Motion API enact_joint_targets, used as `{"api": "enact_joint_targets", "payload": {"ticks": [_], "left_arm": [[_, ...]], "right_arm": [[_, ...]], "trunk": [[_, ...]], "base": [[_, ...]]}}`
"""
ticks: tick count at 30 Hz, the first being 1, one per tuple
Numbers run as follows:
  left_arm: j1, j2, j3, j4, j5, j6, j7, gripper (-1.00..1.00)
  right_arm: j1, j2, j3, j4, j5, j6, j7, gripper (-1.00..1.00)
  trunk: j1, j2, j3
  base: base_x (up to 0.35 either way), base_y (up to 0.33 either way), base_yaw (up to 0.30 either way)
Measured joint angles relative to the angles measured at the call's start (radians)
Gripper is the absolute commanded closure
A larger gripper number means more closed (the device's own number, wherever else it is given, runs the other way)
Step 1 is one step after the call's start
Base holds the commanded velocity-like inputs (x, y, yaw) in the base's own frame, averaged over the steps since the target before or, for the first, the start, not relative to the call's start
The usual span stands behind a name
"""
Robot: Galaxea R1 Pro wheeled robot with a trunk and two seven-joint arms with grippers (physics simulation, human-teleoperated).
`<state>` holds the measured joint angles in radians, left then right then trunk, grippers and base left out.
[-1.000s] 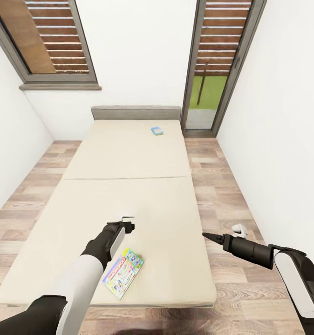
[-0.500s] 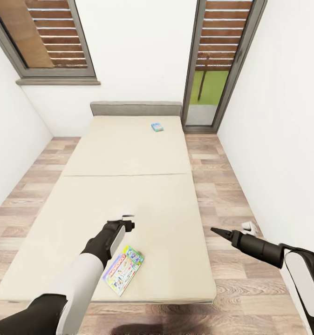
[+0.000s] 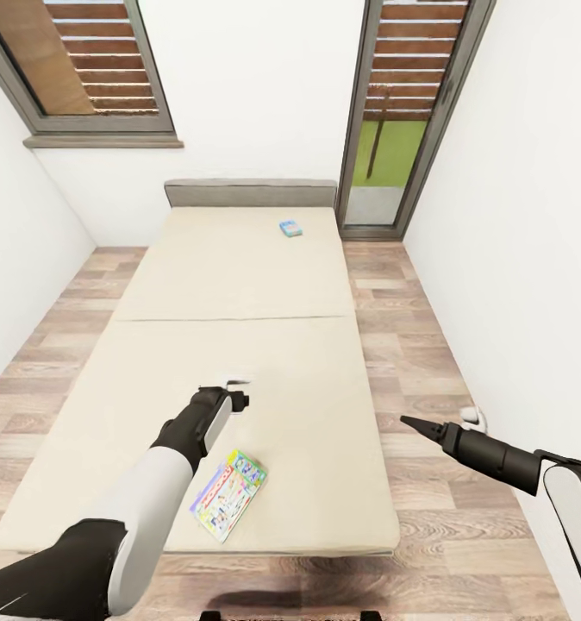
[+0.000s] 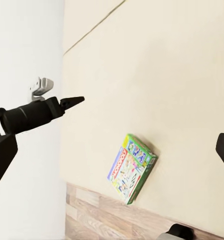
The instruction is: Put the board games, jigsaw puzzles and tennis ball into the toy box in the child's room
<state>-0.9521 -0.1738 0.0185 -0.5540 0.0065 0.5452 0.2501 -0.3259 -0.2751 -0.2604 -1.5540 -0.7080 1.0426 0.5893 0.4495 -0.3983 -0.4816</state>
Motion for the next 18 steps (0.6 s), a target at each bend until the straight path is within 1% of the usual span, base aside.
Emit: {"api": "enact_joint_targets", "payload": {"ticks": [3,6,8,12,18], "left_arm": [[-0.014,0.0,0.001,0.001,0.0,0.013,0.0,-1.0],[-0.02,0.0,0.002,0.002,0.0,0.02,0.0,-1.0],[-0.022,0.0,0.002,0.002,0.0,0.022,0.0,-1.0],[-0.024,0.0,0.002,0.002,0.0,0.023,0.0,-1.0],[-0.024,0.0,0.001,0.002,0.0,0.024,0.0,-1.0]], "right_arm": [[0.0,-0.002,-0.013,0.001,0.0,0.0,0.002,-1.0],[0.0,-0.004,-0.037,0.002,0.0,0.0,0.004,-1.0],[0.0,-0.005,-0.046,0.008,0.0,0.0,0.004,-1.0],[0.0,-0.005,-0.054,0.033,0.002,0.0,0.004,-1.0],[0.0,-0.007,-0.057,0.047,0.004,0.0,0.003,-1.0]], "trunk": [[0.0,0.0,-0.005],[0.0,0.0,-0.01],[0.0,0.0,-0.013],[0.0,0.0,-0.02],[0.0,0.0,-0.03]], "base": [[0.0,0.0,0.0],[0.0,0.0,0.0],[0.0,0.0,0.0],[0.0,0.0,0.0],[0.0,0.0,0.0]]}}
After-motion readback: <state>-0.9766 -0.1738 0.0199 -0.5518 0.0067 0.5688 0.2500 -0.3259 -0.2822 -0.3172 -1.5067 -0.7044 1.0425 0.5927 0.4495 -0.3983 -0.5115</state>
